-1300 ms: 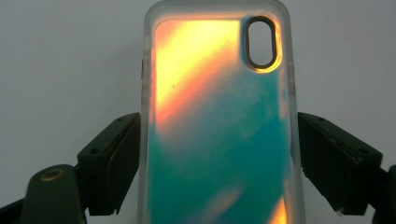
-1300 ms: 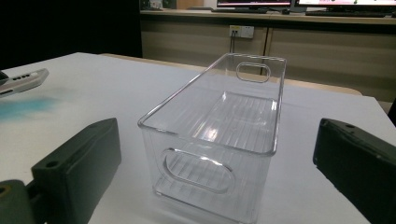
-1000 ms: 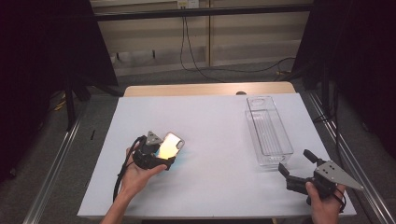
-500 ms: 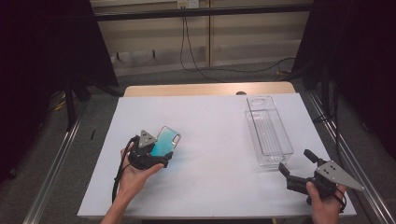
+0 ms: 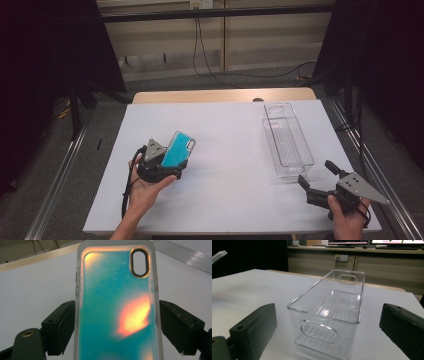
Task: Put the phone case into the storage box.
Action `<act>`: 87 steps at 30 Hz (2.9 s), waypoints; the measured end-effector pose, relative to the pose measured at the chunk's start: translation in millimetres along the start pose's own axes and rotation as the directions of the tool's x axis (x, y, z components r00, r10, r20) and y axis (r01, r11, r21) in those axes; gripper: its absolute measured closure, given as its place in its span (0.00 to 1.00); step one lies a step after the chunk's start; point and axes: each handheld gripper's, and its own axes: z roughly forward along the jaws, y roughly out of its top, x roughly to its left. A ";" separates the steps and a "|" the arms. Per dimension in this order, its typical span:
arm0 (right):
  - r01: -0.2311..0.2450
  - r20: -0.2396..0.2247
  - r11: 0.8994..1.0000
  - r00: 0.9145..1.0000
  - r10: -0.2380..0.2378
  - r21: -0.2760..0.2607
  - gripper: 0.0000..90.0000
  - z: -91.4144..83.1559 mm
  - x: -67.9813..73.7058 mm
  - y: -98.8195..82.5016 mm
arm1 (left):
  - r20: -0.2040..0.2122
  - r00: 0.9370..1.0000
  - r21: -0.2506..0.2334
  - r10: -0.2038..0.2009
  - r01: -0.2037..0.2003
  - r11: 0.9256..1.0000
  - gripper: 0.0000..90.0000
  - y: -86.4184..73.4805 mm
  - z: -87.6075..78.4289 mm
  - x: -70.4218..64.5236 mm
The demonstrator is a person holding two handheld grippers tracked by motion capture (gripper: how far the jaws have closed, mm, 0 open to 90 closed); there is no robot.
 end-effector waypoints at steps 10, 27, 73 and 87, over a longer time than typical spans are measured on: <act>0.000 -0.008 1.000 1.000 0.000 0.004 0.00 0.4 1.4 0.0 | 0.048 0.998 -0.029 0.030 -0.029 0.999 0.19 4.5 0.1 -15.1; 0.021 -0.081 1.000 0.997 -0.019 0.021 0.00 6.1 13.6 8.2 | 0.089 0.995 -0.029 0.046 -0.044 0.999 0.19 12.6 11.6 -39.8; 0.001 -0.197 0.996 0.980 0.017 0.088 0.07 88.0 65.7 60.1 | 0.033 0.991 -0.072 0.130 -0.128 0.989 0.19 18.2 53.5 -96.9; -0.003 -0.194 0.984 0.980 0.039 0.179 0.12 93.4 74.5 65.6 | -0.015 0.984 -0.099 0.177 -0.178 0.979 0.19 21.1 59.5 -113.5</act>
